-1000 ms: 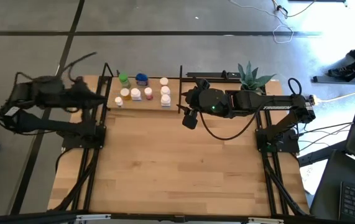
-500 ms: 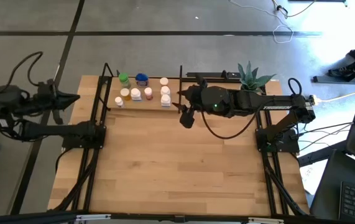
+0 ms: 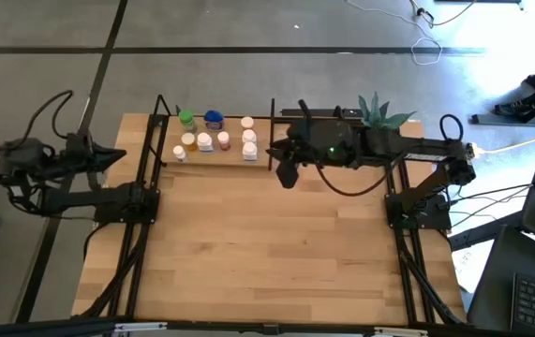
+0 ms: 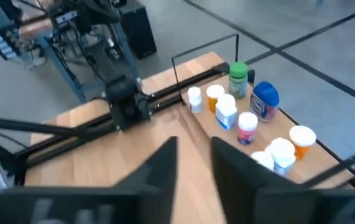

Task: Pick and place medicine bottles onto shelf by color
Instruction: Return to Home Position

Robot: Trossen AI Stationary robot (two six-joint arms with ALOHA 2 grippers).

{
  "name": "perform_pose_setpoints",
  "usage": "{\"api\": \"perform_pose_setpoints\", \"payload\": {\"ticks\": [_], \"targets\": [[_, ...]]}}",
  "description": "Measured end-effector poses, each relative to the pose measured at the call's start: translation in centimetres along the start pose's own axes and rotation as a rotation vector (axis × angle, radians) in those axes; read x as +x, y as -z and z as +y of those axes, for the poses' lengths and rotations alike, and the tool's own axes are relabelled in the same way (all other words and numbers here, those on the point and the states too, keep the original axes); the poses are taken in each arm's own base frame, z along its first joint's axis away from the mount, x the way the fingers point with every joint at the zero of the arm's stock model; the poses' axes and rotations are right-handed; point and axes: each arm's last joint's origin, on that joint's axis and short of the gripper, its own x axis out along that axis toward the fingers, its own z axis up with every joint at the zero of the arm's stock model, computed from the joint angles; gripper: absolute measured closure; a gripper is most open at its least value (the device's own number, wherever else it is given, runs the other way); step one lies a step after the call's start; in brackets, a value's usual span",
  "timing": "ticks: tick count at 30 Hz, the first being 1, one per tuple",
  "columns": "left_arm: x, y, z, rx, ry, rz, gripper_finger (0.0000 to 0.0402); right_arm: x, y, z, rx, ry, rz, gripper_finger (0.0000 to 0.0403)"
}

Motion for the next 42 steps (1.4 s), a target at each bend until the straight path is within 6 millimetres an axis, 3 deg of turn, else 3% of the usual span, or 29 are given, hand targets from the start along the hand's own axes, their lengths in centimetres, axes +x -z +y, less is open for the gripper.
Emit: {"api": "perform_pose_setpoints", "payload": {"ticks": [5,15,20,27,34,42], "targets": [[0.7,0.5,-0.2,0.031,-0.004,0.000,0.0401,-1.6,-0.9,-0.2,-0.044,0.009,0.055,0.0392],[0.7,0.2,-0.2,0.041,0.001,-0.030,0.0400,-6.2,-3.3,-1.4,-0.183,0.034,0.092,0.0398],[1.1,-0.2,-0.4,0.055,0.010,-0.081,0.0400,-9.9,-4.2,-2.4,-0.212,0.014,0.025,0.0399],[3.3,-0.1,-1.5,0.138,0.094,-0.144,0.0401,-14.5,-4.2,-3.9,-0.250,0.001,-0.014,0.0400],[6.1,0.7,-2.5,0.126,0.112,-0.198,0.0401,-17.6,-1.5,-5.9,-0.209,-0.056,-0.075,0.0401],[9.3,2.6,-3.4,0.103,0.118,-0.208,0.0400,-19.3,4.2,-8.8,-0.144,-0.117,-0.240,0.0401]]}}
